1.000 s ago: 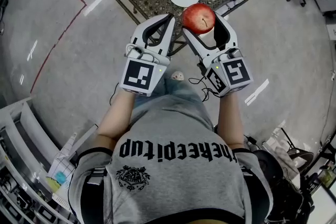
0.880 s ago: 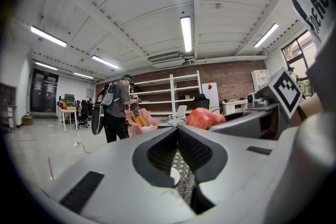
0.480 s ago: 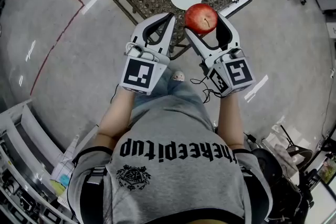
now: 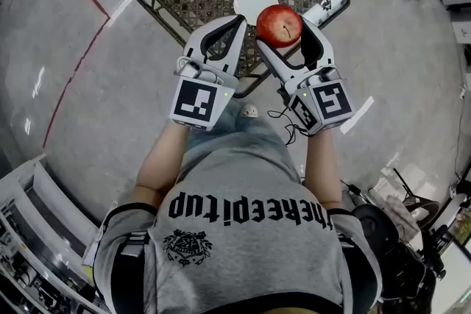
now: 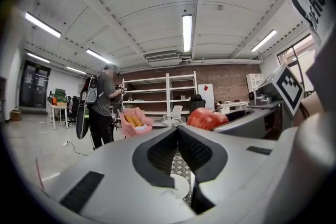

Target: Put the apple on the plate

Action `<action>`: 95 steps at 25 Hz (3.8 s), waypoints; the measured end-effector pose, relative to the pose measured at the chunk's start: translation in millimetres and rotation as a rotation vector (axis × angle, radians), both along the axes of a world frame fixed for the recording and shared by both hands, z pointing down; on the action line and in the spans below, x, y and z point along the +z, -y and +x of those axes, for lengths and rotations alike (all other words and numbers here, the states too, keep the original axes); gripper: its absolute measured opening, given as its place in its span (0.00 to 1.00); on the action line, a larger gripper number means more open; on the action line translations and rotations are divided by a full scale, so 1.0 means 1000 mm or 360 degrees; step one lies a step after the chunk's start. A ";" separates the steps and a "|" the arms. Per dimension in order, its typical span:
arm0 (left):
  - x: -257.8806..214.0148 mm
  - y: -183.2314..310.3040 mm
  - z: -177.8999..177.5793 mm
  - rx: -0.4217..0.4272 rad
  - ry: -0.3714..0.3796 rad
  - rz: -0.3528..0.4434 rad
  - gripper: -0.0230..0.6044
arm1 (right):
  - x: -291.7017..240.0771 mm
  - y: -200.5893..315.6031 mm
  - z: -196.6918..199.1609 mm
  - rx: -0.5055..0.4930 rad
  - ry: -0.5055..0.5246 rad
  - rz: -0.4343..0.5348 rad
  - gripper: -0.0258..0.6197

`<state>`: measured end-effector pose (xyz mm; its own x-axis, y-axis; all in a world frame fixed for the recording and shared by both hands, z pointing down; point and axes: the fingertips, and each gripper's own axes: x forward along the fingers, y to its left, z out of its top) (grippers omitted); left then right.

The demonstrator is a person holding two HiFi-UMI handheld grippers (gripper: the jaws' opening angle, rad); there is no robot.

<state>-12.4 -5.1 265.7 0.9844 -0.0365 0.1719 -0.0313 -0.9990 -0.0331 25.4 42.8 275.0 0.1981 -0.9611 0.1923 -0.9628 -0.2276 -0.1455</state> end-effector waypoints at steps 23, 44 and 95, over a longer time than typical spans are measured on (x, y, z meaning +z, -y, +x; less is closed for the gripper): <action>0.019 0.046 0.027 0.0119 0.0047 -0.0078 0.10 | 0.016 0.046 0.037 0.0127 -0.0008 -0.0084 0.65; 0.025 0.038 0.054 -0.0384 0.0070 -0.0102 0.11 | 0.045 0.056 0.082 -0.0364 -0.0025 -0.0191 0.65; 0.087 0.063 0.030 -0.1097 0.0214 -0.0161 0.11 | 0.250 0.110 0.094 -0.0957 0.0028 -0.0674 0.65</action>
